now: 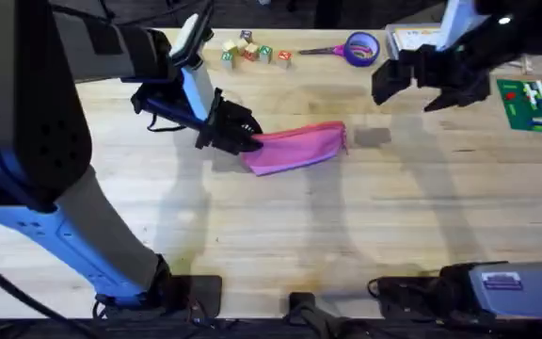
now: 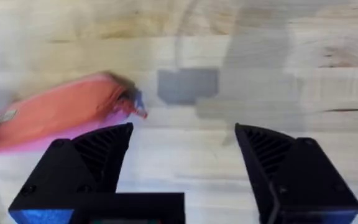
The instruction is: Unzip the bag, pick up the pens from the table one at a time and place them inside, then zip the bag closed.
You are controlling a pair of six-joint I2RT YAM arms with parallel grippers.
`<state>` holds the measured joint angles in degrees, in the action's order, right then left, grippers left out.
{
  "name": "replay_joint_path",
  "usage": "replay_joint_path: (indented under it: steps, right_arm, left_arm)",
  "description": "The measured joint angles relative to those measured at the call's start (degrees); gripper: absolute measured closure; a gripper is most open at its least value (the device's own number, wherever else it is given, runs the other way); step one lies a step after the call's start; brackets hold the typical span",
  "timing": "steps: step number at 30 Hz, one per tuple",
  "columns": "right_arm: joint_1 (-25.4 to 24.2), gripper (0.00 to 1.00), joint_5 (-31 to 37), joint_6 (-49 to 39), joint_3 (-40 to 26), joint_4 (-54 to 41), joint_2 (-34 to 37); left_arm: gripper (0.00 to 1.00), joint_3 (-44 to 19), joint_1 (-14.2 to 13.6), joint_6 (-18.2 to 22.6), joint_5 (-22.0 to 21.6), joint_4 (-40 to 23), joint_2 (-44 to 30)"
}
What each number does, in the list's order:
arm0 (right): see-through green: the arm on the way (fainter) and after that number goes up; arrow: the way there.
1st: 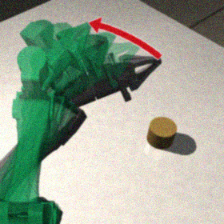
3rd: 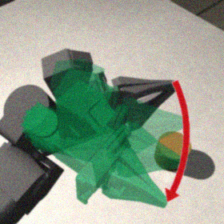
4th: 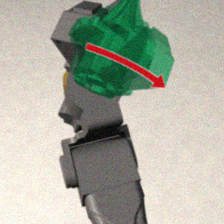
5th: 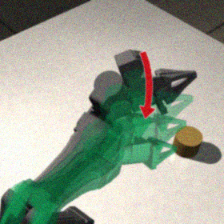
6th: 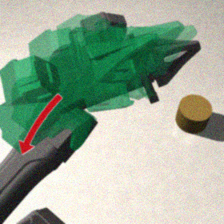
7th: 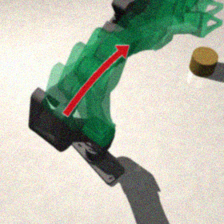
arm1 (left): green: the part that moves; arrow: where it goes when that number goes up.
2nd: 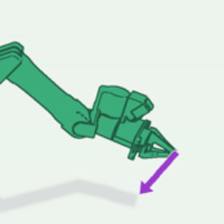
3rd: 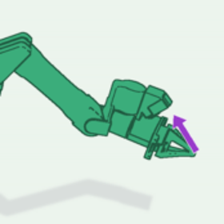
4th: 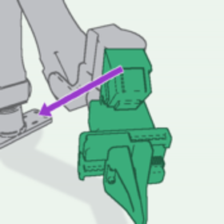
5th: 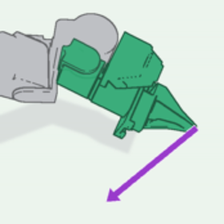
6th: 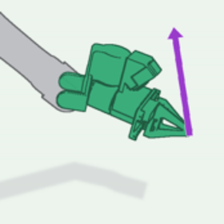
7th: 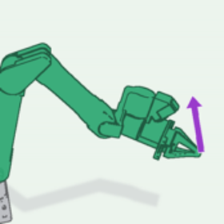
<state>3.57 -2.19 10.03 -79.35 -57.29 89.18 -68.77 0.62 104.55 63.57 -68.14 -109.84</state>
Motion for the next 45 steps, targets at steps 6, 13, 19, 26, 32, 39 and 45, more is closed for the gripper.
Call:
replay_joint_path:
  steps: [6, 13, 19, 26, 32, 39, 45]
  right_arm:
    - [0.0, 0.004, -1.96, -2.84, -0.02, -2.61, -9.11]
    - [0.0, 0.004, -2.15, -3.05, -0.07, -2.9, -11.34]
    - [0.0, 0.004, -2.59, -3.07, -0.07, -2.8, -11.34]
    - [0.0, 0.004, -4.32, -3.9, -0.07, -2.97, -12.89]
    - [0.0, 0.003, -4.73, -6.58, -0.07, -4.65, -18.29]
    - [0.0, 0.003, -4.77, -9.29, -0.07, -6.52, -23.42]
    - [0.0, 0.004, -4.77, -10.45, -0.07, -7.4, -26.99]
  left_arm:
    - [0.957, 0.0, 0.0, 0.0, 0.0, 0.02, 0.0]
    - [0.023, 0.0, 0.0, -0.09, 0.28, -0.53, 0.0]
    - [0.006, 0.0, 0.0, -0.03, 0.16, -0.44, 0.0]
    - [0.004, -3.63, 1.24, -0.02, -2.28, -6.52, 1.67]
    - [0.004, -9.66, 1.99, -3.01, -7.08, -9.45, 9.67]
    - [0.004, -13.9, 1.99, -16.23, -13.75, -9.7, 19.0]
    - [0.004, -16.71, 1.99, -31.51, -20.83, -9.88, 28.23]
